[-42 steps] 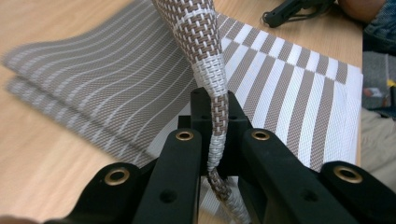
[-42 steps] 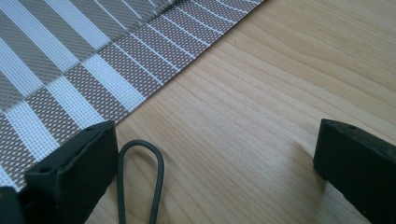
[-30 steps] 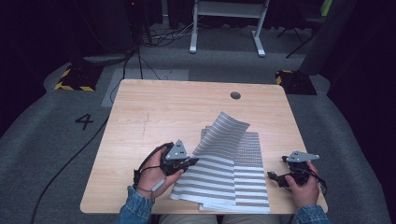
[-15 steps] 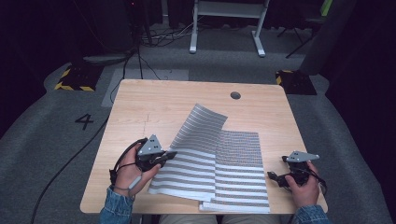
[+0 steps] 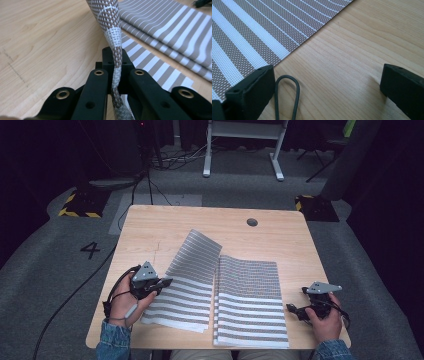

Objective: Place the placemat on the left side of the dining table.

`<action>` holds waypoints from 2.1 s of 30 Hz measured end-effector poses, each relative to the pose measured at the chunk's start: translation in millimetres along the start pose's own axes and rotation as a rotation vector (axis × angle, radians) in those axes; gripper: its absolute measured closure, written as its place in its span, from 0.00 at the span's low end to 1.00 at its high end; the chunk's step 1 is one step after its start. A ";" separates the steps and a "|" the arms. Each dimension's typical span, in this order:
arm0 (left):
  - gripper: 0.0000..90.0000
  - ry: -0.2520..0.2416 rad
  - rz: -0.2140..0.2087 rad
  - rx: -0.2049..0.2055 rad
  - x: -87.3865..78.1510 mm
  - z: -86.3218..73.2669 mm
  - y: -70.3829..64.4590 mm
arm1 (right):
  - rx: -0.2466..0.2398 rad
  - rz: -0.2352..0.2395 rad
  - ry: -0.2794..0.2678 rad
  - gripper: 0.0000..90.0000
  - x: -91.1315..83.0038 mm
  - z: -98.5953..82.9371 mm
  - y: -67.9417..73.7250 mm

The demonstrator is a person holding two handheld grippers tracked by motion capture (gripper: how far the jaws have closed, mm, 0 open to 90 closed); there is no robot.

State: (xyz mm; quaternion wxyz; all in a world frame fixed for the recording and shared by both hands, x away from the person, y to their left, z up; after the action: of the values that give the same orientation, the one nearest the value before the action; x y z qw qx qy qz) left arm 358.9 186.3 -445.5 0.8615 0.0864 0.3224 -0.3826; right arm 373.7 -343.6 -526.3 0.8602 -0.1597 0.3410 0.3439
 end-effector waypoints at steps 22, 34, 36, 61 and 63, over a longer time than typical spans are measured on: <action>0.88 0.018 0.109 0.009 32.0 -7.6 33.8 | -0.002 -0.001 0.002 0.00 -0.1 0.0 -0.1; 0.38 -0.064 0.243 0.032 21.0 5.1 28.6 | -0.002 -0.001 0.002 0.00 0.0 0.0 0.0; 0.37 -0.063 0.205 0.047 21.8 9.9 16.4 | -0.002 -0.002 0.002 0.00 -0.1 0.0 0.0; 0.27 0.263 -0.159 0.201 100.7 -19.5 -93.8 | -0.002 0.000 -0.002 0.00 0.5 0.2 -0.1; 0.29 0.258 -0.153 0.192 99.9 -19.7 -92.5 | -0.002 0.000 -0.002 0.00 0.5 0.2 -0.1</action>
State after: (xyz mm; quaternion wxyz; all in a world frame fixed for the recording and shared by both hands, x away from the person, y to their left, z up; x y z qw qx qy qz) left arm 333.0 69.8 -513.8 0.7693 0.1918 0.3980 -0.4616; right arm 374.1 -343.3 -526.5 0.8605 -0.1601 0.3399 0.3442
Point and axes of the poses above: each handheld gripper's, and its own axes: x roughly forward along the jaws, z roughly out of its top, y roughly to its left, the point moved 3 cm from there along x, roughly forward along the jaws, and after that the axes turned 3 degrees about -x, right-handed, at the moved point
